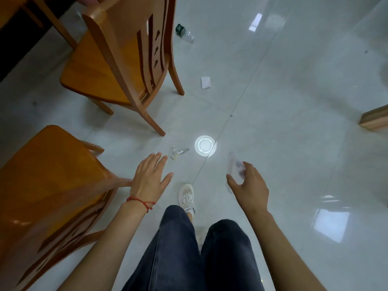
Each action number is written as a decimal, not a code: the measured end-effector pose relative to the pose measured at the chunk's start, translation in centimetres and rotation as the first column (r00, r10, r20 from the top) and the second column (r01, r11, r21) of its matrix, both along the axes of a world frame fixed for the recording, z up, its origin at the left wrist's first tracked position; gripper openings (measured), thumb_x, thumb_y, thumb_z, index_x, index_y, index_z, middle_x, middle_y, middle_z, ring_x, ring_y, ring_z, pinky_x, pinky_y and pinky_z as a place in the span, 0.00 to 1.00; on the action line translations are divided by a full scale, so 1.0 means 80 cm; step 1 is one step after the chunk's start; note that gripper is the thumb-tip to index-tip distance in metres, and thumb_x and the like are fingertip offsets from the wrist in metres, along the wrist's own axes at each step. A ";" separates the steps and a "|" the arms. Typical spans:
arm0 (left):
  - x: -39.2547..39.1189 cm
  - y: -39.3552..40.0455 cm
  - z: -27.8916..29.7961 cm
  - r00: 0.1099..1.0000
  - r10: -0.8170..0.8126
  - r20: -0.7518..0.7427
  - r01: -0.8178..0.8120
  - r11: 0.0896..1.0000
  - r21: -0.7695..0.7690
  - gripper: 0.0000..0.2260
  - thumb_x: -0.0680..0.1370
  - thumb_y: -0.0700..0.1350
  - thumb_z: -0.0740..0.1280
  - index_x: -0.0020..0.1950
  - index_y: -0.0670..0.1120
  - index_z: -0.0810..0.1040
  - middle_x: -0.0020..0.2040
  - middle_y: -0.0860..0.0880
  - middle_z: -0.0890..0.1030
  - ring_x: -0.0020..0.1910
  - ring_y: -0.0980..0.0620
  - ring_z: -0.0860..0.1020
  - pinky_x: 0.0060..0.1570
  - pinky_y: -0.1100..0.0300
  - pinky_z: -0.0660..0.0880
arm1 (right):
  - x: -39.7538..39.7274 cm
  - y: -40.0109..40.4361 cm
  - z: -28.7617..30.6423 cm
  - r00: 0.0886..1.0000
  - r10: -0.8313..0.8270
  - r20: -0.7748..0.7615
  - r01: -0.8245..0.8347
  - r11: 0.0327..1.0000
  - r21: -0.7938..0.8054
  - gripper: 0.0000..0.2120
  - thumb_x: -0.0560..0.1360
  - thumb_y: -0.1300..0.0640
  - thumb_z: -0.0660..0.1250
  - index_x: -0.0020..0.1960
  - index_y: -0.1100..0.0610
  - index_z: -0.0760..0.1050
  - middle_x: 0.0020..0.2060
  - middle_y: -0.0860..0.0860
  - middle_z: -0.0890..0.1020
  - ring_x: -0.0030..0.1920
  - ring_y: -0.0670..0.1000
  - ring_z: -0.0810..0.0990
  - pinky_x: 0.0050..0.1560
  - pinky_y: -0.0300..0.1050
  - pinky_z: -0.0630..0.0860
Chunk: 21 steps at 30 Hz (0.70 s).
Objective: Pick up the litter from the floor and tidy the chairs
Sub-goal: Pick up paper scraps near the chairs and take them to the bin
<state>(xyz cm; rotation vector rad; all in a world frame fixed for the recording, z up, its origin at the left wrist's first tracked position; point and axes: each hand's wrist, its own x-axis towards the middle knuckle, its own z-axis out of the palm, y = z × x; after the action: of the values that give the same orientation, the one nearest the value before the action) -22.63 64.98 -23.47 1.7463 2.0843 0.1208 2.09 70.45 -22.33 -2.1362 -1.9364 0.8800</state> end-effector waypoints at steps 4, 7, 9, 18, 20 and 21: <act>-0.010 0.056 -0.030 1.000 0.024 0.019 -0.024 1.000 -0.002 0.22 0.75 0.44 0.67 0.65 0.36 0.70 0.66 0.35 0.71 0.66 0.36 0.67 0.65 0.44 0.63 | -0.006 0.058 -0.027 1.000 0.007 -0.019 -0.008 1.000 -0.022 0.22 0.71 0.46 0.67 0.62 0.53 0.68 0.51 0.49 0.78 0.50 0.52 0.76 0.45 0.45 0.72; -0.014 0.091 -0.067 0.998 0.051 0.029 -0.051 0.999 -0.002 0.21 0.75 0.43 0.68 0.64 0.34 0.70 0.64 0.34 0.72 0.65 0.35 0.68 0.64 0.43 0.64 | -0.011 0.097 -0.063 0.999 0.042 -0.025 -0.043 0.998 -0.039 0.22 0.71 0.46 0.66 0.62 0.53 0.68 0.50 0.49 0.78 0.49 0.52 0.77 0.44 0.44 0.69; -0.016 0.108 -0.100 0.995 0.097 0.033 -0.096 0.995 -0.016 0.21 0.75 0.43 0.68 0.64 0.35 0.70 0.64 0.34 0.72 0.65 0.35 0.68 0.64 0.43 0.64 | -0.017 0.121 -0.096 0.997 0.077 -0.032 -0.079 0.994 -0.072 0.22 0.71 0.47 0.67 0.61 0.54 0.69 0.50 0.50 0.78 0.49 0.53 0.76 0.45 0.43 0.68; -0.008 0.129 -0.305 0.952 0.282 0.118 -0.271 0.958 -0.097 0.19 0.75 0.40 0.68 0.63 0.32 0.71 0.61 0.33 0.74 0.63 0.34 0.70 0.62 0.43 0.65 | -0.046 0.194 -0.282 0.977 0.212 -0.009 -0.211 0.971 -0.113 0.21 0.70 0.48 0.68 0.59 0.56 0.70 0.47 0.52 0.79 0.48 0.55 0.77 0.45 0.45 0.68; -0.013 0.127 -0.352 0.945 0.300 0.128 -0.286 0.951 -0.119 0.19 0.73 0.38 0.69 0.61 0.31 0.72 0.59 0.32 0.76 0.60 0.33 0.72 0.60 0.42 0.68 | -0.049 0.200 -0.327 0.973 0.231 0.001 -0.229 0.966 -0.119 0.22 0.70 0.48 0.68 0.59 0.56 0.70 0.48 0.52 0.79 0.49 0.56 0.77 0.44 0.45 0.67; -0.016 0.126 -0.375 0.944 0.304 0.127 -0.288 0.949 -0.128 0.18 0.73 0.38 0.69 0.60 0.31 0.72 0.58 0.32 0.76 0.59 0.33 0.73 0.59 0.42 0.68 | -0.050 0.201 -0.348 0.971 0.237 0.005 -0.235 0.965 -0.120 0.22 0.70 0.48 0.69 0.59 0.56 0.70 0.49 0.53 0.79 0.49 0.56 0.77 0.44 0.44 0.67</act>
<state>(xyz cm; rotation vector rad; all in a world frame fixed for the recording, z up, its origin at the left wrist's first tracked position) -23.91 75.09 -53.49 1.3106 2.1877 0.2121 -1.89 86.52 -50.20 -2.0083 -2.2369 1.0419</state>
